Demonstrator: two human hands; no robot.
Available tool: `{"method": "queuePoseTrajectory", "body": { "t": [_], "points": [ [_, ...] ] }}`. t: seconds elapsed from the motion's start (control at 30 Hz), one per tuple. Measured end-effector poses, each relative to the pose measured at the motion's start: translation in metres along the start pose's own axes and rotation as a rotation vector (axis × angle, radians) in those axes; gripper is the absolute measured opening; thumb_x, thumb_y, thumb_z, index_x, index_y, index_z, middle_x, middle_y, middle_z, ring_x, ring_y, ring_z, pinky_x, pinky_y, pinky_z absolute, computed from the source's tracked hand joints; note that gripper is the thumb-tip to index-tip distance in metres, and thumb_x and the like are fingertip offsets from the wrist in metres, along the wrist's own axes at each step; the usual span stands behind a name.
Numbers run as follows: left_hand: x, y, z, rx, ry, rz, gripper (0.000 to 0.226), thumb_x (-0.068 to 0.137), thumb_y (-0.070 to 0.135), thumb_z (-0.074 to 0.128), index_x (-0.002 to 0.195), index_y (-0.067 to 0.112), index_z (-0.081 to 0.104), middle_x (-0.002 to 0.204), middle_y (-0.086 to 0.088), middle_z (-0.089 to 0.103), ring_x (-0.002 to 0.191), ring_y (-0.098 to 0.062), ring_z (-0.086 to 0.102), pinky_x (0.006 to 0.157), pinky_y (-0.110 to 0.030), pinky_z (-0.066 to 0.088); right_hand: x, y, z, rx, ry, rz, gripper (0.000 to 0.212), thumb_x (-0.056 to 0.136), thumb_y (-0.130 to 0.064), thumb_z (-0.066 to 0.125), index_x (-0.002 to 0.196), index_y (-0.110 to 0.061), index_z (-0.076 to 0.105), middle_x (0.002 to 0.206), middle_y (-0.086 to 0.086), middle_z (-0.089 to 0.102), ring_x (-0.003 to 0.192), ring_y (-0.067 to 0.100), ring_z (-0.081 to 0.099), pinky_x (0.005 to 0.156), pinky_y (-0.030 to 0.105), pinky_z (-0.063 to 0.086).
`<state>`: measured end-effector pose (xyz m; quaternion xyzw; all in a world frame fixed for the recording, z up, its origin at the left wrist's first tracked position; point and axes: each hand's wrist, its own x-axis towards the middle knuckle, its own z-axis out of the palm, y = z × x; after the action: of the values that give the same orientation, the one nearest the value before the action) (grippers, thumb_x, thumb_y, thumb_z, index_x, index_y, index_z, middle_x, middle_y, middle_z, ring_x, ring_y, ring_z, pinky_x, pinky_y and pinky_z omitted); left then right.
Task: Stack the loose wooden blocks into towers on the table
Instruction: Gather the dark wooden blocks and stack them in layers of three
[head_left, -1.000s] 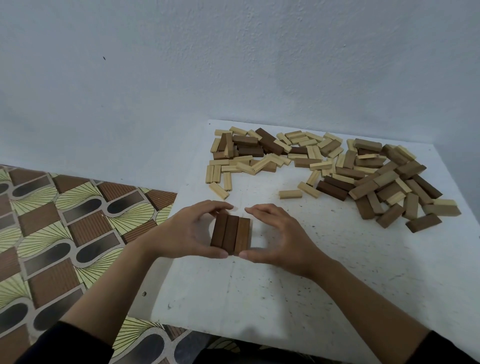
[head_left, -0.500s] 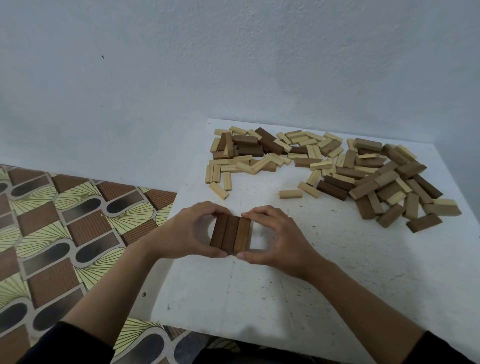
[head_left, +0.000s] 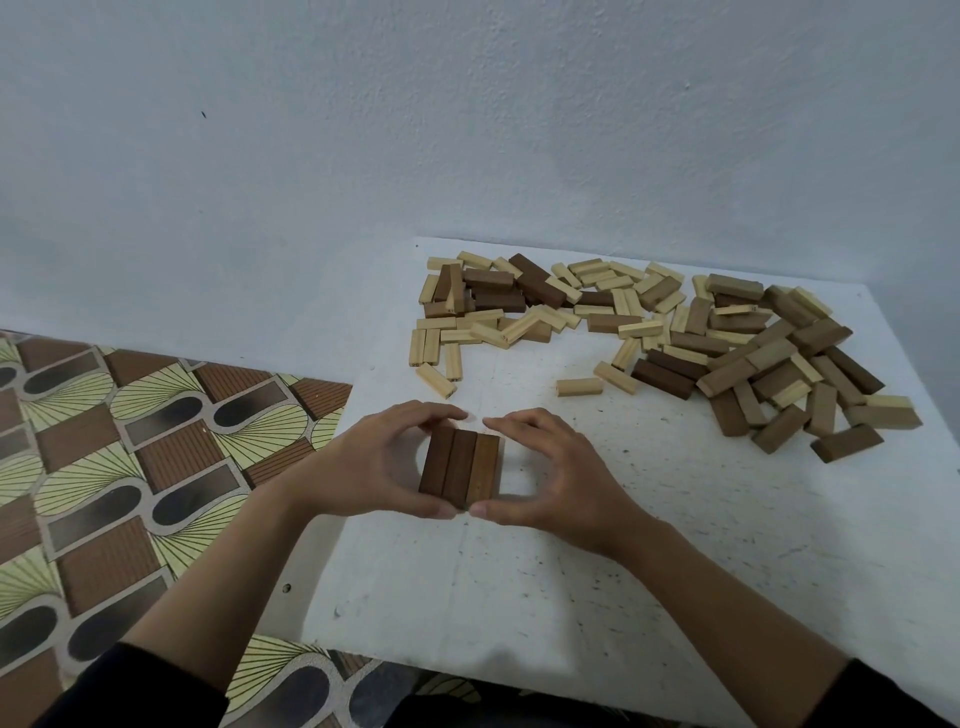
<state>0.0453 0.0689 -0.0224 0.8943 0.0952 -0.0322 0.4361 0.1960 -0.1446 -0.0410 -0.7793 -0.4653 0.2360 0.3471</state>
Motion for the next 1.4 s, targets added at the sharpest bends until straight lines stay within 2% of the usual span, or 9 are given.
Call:
{"method": "queuePoseTrajectory", "body": {
  "t": [0.23, 0.37, 0.47, 0.57, 0.83, 1.0, 1.07, 1.23, 1.4],
  "points": [
    [0.005, 0.014, -0.003, -0.076, 0.166, -0.033, 0.033, 0.096, 0.053, 0.054, 0.126, 0.041, 0.062, 0.125, 0.022, 0.062, 0.121, -0.002, 0.055, 0.09, -0.019, 0.039, -0.001, 0.003, -0.015, 0.161, 0.222, 0.027, 0.028, 0.095, -0.044, 0.063, 0.12, -0.032, 0.067, 0.114, -0.022, 0.062, 0.106, 0.0, 0.059, 0.081, 0.022, 0.047],
    [0.017, 0.022, -0.002, -0.13, 0.36, -0.004, 0.023, 0.104, 0.038, 0.049, 0.112, 0.031, 0.069, 0.114, 0.017, 0.069, 0.108, -0.011, 0.062, 0.086, -0.036, 0.048, -0.005, 0.014, -0.029, 0.083, 0.326, 0.019, 0.015, 0.095, -0.029, 0.065, 0.109, -0.028, 0.072, 0.105, -0.019, 0.069, 0.1, 0.001, 0.063, 0.079, 0.011, 0.046],
    [0.03, 0.022, -0.001, -0.087, 0.415, -0.013, 0.013, 0.101, 0.029, 0.059, 0.109, 0.031, 0.069, 0.109, 0.017, 0.069, 0.105, -0.009, 0.062, 0.084, -0.028, 0.048, -0.005, 0.024, -0.039, -0.039, 0.38, 0.001, 0.015, 0.094, -0.023, 0.068, 0.108, -0.021, 0.074, 0.102, -0.014, 0.07, 0.098, -0.001, 0.062, 0.081, 0.005, 0.043],
    [0.045, 0.023, 0.001, -0.018, 0.419, -0.019, 0.013, 0.098, 0.026, 0.063, 0.11, 0.031, 0.065, 0.108, 0.016, 0.067, 0.105, -0.005, 0.059, 0.082, -0.012, 0.042, -0.002, 0.034, -0.049, -0.144, 0.382, 0.023, 0.019, 0.095, -0.026, 0.066, 0.112, -0.022, 0.073, 0.11, -0.013, 0.066, 0.107, 0.001, 0.058, 0.095, 0.025, 0.046],
    [0.106, 0.033, -0.002, 0.347, 0.354, 0.059, 0.036, 0.099, 0.023, 0.058, 0.135, 0.022, 0.059, 0.14, 0.003, 0.053, 0.133, -0.021, 0.042, 0.11, -0.047, 0.035, 0.024, 0.045, -0.055, -0.457, 0.291, 0.022, 0.036, 0.096, -0.027, 0.058, 0.132, -0.022, 0.061, 0.138, -0.005, 0.053, 0.135, 0.016, 0.037, 0.106, 0.039, 0.031],
    [0.13, 0.039, 0.008, 0.718, -0.021, -0.027, 0.063, 0.106, 0.051, 0.032, 0.161, 0.026, 0.014, 0.17, 0.006, -0.001, 0.156, -0.016, -0.004, 0.122, -0.055, 0.012, 0.037, 0.051, -0.048, -0.571, 0.244, -0.003, 0.044, 0.099, -0.035, 0.044, 0.141, -0.025, 0.054, 0.149, -0.004, 0.048, 0.142, 0.018, 0.034, 0.11, 0.047, 0.032],
    [0.129, 0.037, 0.012, 0.788, -0.057, -0.036, 0.06, 0.106, 0.053, 0.027, 0.158, 0.024, 0.022, 0.169, 0.007, -0.009, 0.155, -0.014, -0.01, 0.12, -0.059, 0.012, 0.035, 0.056, -0.045, -0.596, 0.234, -0.006, 0.045, 0.1, -0.038, 0.034, 0.137, -0.026, 0.057, 0.147, -0.004, 0.052, 0.141, 0.019, 0.038, 0.109, 0.046, 0.033],
    [0.106, 0.022, 0.009, 0.724, 0.143, 0.033, 0.048, 0.1, 0.054, 0.03, 0.131, 0.031, 0.058, 0.164, 0.015, 0.026, 0.152, -0.011, 0.018, 0.112, -0.052, 0.017, 0.029, 0.07, -0.051, -0.58, 0.316, -0.053, 0.025, 0.1, -0.032, 0.048, 0.114, -0.025, 0.068, 0.124, -0.005, 0.063, 0.125, 0.019, 0.05, 0.095, 0.039, 0.039],
    [0.096, 0.007, 0.006, 0.57, 0.378, 0.092, 0.03, 0.098, 0.047, 0.051, 0.099, 0.031, 0.076, 0.121, 0.019, 0.064, 0.123, -0.006, 0.05, 0.099, -0.039, 0.017, 0.029, 0.074, -0.059, -0.55, 0.395, -0.006, 0.019, 0.094, -0.024, 0.065, 0.113, -0.022, 0.07, 0.108, -0.005, 0.062, 0.109, 0.019, 0.054, 0.087, 0.032, 0.033]
  ]
}}
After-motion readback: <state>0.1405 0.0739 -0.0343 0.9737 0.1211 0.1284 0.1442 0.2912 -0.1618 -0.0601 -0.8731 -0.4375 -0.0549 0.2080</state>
